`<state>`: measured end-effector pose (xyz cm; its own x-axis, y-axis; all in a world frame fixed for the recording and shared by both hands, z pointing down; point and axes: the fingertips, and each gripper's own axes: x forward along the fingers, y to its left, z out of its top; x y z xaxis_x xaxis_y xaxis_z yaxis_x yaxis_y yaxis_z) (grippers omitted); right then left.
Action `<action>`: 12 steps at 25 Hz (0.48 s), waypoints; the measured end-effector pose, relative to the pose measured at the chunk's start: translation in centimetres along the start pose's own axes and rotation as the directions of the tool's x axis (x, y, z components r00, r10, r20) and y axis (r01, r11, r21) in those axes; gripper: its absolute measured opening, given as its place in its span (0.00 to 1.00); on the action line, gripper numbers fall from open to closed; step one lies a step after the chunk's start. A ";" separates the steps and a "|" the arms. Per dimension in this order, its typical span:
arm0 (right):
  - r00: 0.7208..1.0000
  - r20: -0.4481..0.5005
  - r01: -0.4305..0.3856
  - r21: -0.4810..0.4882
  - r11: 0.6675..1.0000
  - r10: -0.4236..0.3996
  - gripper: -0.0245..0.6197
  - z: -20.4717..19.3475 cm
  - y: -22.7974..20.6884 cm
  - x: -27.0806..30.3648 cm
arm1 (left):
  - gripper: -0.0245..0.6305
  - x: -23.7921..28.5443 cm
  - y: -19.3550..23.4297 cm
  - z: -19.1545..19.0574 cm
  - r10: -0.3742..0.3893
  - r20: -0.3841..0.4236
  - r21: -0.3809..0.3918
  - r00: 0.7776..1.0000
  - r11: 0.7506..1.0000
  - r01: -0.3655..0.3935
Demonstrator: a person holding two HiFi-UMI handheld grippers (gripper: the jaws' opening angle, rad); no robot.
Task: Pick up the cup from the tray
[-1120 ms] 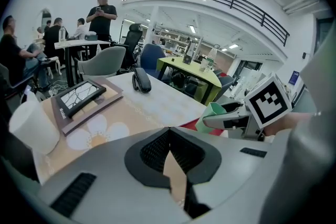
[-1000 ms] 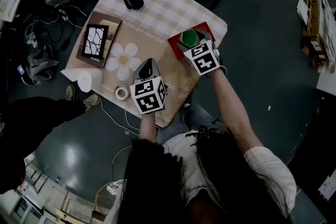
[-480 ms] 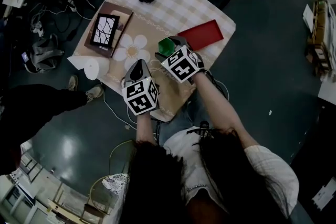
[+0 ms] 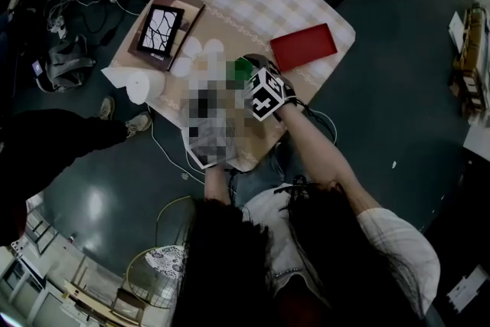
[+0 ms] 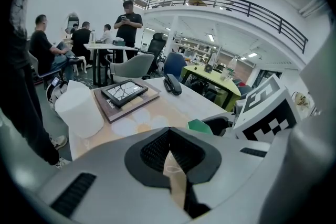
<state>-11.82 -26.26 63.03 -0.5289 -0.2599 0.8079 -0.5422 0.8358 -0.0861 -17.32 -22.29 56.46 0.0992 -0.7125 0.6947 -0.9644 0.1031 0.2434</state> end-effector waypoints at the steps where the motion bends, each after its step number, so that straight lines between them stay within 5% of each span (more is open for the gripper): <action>1: 1.000 -0.006 0.001 -0.013 1.000 -0.001 0.54 -0.1 0.1 0.1 | 0.04 0.0 -0.1 -0.1 -0.003 0.000 -0.001 1.000 1.000 0.003; 7: 1.000 -0.018 -0.025 -0.014 1.000 0.025 0.55 0.5 0.6 -0.3 | 0.04 -0.3 -0.6 -0.1 -0.017 0.010 0.006 1.000 1.000 0.017; 12: 0.995 0.096 -0.037 0.049 0.998 0.032 0.57 2.2 0.7 -3.7 | 0.04 -1.1 -1.0 0.6 -0.035 0.046 0.000 0.998 0.999 0.035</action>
<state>-11.70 -25.75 58.68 -0.6066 -0.2783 0.7447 -0.5539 0.8199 -0.1447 -16.59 -22.04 55.02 0.1211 -0.7471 0.6536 -0.9604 0.0783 0.2674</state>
